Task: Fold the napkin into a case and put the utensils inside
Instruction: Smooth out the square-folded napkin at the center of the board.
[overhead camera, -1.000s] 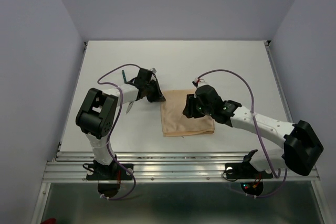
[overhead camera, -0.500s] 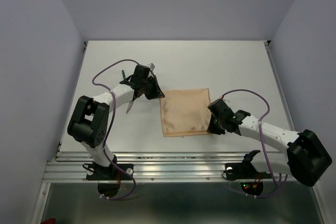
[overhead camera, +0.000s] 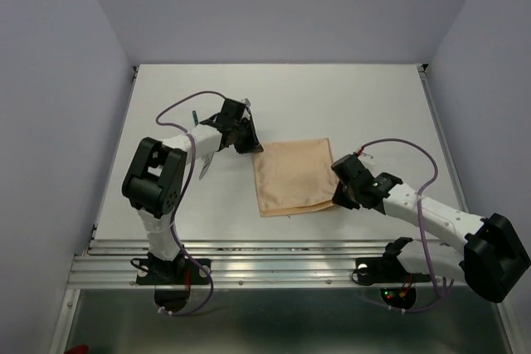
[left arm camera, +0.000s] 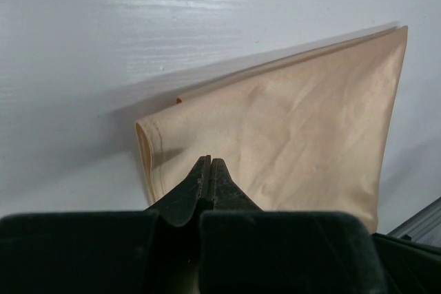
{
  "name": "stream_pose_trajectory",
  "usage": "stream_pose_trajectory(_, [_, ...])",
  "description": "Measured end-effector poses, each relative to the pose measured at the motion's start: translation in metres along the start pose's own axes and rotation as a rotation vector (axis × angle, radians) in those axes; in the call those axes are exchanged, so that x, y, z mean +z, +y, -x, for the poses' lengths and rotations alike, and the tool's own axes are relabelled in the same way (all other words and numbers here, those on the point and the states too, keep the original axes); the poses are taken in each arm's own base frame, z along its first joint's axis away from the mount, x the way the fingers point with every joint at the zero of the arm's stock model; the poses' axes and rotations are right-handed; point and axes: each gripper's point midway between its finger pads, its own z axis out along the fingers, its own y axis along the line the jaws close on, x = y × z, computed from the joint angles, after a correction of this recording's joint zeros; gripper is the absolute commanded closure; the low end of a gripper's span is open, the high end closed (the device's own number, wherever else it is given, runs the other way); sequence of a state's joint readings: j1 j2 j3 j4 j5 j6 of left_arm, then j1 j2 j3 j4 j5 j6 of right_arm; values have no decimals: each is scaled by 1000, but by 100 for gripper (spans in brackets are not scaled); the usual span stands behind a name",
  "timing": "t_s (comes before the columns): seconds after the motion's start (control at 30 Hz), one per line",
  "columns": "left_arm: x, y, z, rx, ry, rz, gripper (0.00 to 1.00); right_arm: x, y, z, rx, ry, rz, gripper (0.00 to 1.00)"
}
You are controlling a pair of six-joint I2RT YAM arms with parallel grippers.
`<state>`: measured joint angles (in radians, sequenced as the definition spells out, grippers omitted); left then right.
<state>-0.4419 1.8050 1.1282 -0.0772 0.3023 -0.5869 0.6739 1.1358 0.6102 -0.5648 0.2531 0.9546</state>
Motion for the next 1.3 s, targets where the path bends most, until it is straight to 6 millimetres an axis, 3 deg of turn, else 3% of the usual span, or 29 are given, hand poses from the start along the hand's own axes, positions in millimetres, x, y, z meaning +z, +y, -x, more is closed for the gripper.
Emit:
stream_pose_trajectory(0.17, [22, 4, 11, 3, -1, 30, 100, -12, 15, 33, -36, -98, -6, 83])
stream_pose_trajectory(0.3, [35, 11, 14, 6, 6, 62, 100, -18, 41, 89, -107, -217, -39, 83])
stream_pose_trajectory(0.37, [39, 14, 14, 6, 11, 73, 100, -11, 53, 117, -113, -244, -58, 82])
stream_pose_trajectory(0.47, [39, 13, 17, 12, 5, 74, 100, 11, 59, 142, -120, -242, -87, 82])
stream_pose_trajectory(0.8, [38, 15, 16, 26, 10, 87, 100, 85, 53, 157, -117, -131, -133, 85])
stream_pose_trajectory(1.0, [35, 17, 16, 49, 15, 94, 100, 116, 55, 163, -134, -97, -145, 86])
stream_pose_trajectory(1.1, [27, 14, 18, 64, 8, 95, 100, 123, 55, 163, -145, -91, -148, 86])
stream_pose_trajectory(1.3, [-9, -6, 36, 97, -80, 61, 100, 121, 58, 165, -145, -97, -137, 86])
